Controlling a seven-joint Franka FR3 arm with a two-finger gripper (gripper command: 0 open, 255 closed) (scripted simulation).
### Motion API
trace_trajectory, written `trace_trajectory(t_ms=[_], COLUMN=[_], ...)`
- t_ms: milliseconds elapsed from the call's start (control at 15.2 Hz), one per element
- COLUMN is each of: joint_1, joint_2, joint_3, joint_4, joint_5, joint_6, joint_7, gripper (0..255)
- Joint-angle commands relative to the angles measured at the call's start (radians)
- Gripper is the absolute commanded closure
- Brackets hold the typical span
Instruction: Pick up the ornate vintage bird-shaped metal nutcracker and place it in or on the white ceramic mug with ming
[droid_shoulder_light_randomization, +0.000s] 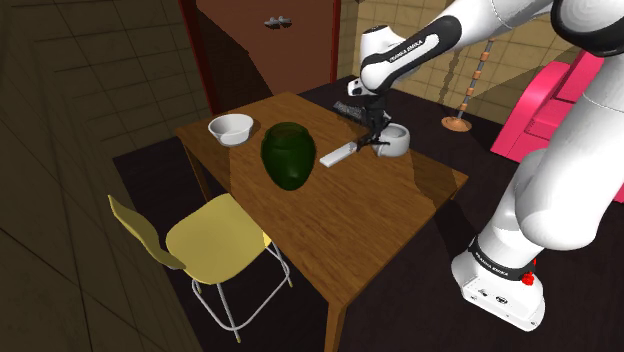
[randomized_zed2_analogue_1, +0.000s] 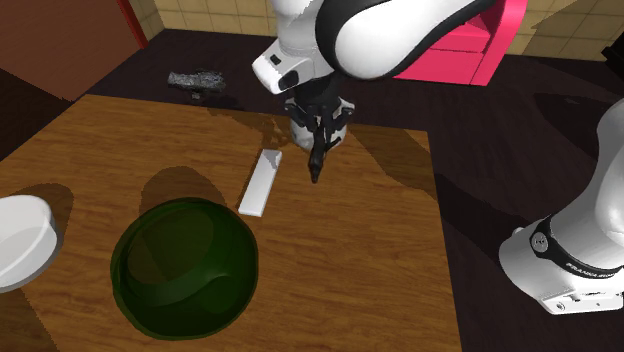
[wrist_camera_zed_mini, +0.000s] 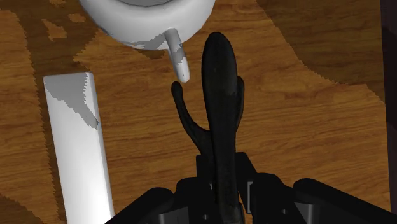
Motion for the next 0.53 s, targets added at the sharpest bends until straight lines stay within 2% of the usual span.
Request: trace_trajectory(t_ms=[0, 462], joint_1=[0.001, 0.005], joint_2=[-0.016, -0.059], joint_3=[0.001, 0.006], joint_4=[0.009, 0.057], joint_5=[-0.005, -0.015], joint_6=[-0.025, -0.113], joint_7=[0.002, 0.002], gripper=[255, 255])
